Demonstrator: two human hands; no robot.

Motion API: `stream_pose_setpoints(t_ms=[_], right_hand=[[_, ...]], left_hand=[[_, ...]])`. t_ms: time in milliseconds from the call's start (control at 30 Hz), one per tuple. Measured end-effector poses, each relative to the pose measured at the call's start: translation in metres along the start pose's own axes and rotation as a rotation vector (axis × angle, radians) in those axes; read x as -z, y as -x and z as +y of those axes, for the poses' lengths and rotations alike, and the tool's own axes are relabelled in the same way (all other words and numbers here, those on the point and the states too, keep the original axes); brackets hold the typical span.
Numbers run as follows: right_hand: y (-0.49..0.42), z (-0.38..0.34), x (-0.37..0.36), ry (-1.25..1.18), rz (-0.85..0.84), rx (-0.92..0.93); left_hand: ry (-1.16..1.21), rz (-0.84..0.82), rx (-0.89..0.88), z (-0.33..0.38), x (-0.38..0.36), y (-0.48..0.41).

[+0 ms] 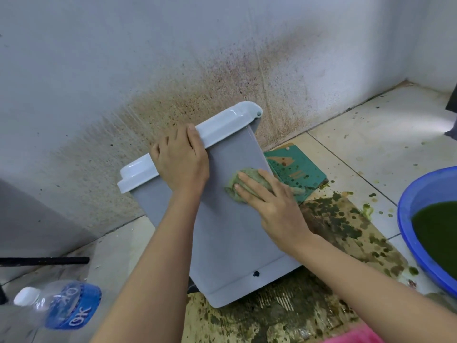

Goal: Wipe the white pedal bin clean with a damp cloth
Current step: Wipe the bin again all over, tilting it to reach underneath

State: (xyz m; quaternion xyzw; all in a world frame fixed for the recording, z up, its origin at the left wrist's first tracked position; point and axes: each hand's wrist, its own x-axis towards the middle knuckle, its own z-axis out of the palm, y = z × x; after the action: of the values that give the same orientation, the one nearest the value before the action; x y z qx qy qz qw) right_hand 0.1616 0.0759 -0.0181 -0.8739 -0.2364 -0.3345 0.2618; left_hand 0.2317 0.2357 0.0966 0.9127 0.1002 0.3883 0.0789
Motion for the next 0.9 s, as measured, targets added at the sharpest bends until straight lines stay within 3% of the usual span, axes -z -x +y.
stream_pose_setpoints(t_ms=[133, 267, 400, 500, 600, 667, 767, 900], right_hand=[[-0.052, -0.030, 0.013, 0.096, 0.048, -0.002], [-0.028, -0.029, 0.023, 0.181, 0.084, -0.056], [0.015, -0.025, 0.040, 0.044, -0.041, -0.257], [0.031, -0.033, 0.059, -0.111, 0.036, -0.404], [0.023, -0.054, 0.078, -0.065, 0.140, -0.238], [0.011, -0.066, 0.087, 0.041, 0.120, -0.181], [0.011, -0.070, 0.098, 0.097, 0.067, -0.221], [0.024, -0.066, 0.106, -0.017, 0.060, -0.374]], left_hand=[[0.011, 0.022, -0.007, 0.003, 0.013, 0.013], [0.036, 0.007, -0.023, 0.005, 0.029, 0.025], [0.055, 0.026, -0.025, 0.011, 0.046, 0.045], [0.046, 0.064, -0.022, 0.016, 0.058, 0.062], [0.060, 0.078, -0.016, 0.021, 0.068, 0.080], [0.077, 0.094, -0.014, 0.023, 0.074, 0.091], [0.080, 0.108, -0.045, 0.023, 0.082, 0.107], [0.069, 0.132, -0.059, 0.024, 0.087, 0.121]])
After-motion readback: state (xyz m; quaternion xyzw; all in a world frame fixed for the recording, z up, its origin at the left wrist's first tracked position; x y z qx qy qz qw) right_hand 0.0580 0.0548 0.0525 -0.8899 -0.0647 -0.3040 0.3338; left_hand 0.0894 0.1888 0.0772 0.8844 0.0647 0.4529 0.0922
